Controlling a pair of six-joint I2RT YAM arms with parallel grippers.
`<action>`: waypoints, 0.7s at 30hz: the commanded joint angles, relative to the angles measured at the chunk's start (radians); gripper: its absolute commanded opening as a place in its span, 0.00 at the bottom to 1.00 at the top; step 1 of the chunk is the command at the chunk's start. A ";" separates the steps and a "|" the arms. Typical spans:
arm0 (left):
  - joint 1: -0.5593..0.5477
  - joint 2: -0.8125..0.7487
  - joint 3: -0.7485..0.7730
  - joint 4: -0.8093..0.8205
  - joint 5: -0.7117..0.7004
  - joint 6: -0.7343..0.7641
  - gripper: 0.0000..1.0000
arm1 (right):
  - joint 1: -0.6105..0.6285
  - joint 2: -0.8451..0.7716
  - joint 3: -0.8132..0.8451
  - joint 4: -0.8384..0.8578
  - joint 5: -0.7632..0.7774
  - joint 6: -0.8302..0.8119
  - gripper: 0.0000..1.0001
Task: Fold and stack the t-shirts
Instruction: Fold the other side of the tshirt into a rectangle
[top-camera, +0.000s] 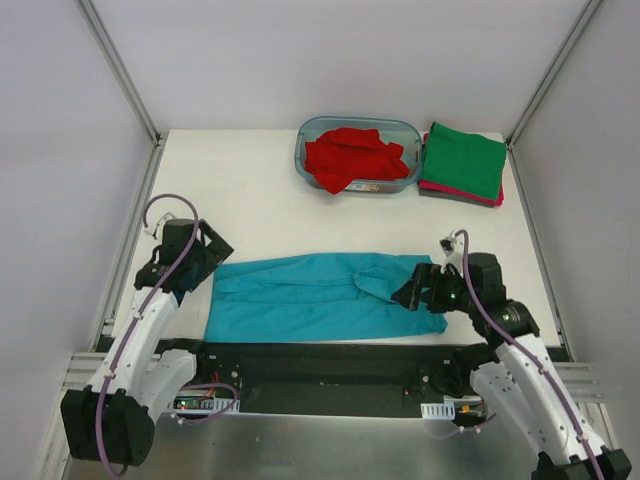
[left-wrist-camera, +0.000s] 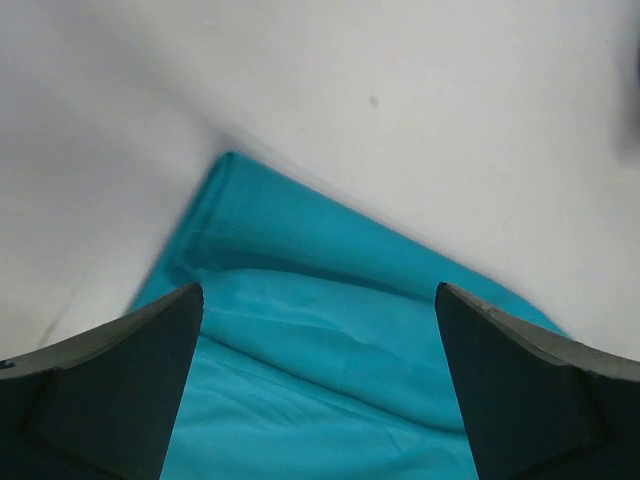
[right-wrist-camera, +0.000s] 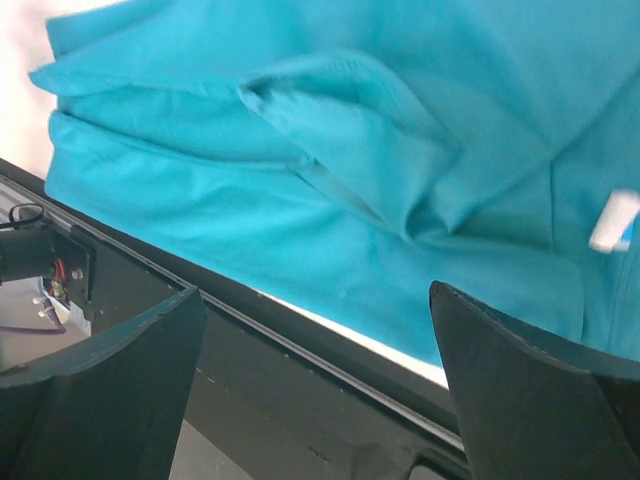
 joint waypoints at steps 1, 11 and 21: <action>-0.018 0.122 0.048 0.173 0.333 0.086 0.99 | 0.005 0.221 0.176 0.157 0.016 -0.103 0.96; -0.044 0.463 0.074 0.239 0.353 0.158 0.99 | 0.050 0.886 0.342 0.401 -0.105 -0.104 0.96; -0.044 0.480 0.010 0.236 0.203 0.154 0.99 | 0.245 0.761 0.147 0.426 -0.004 -0.077 0.96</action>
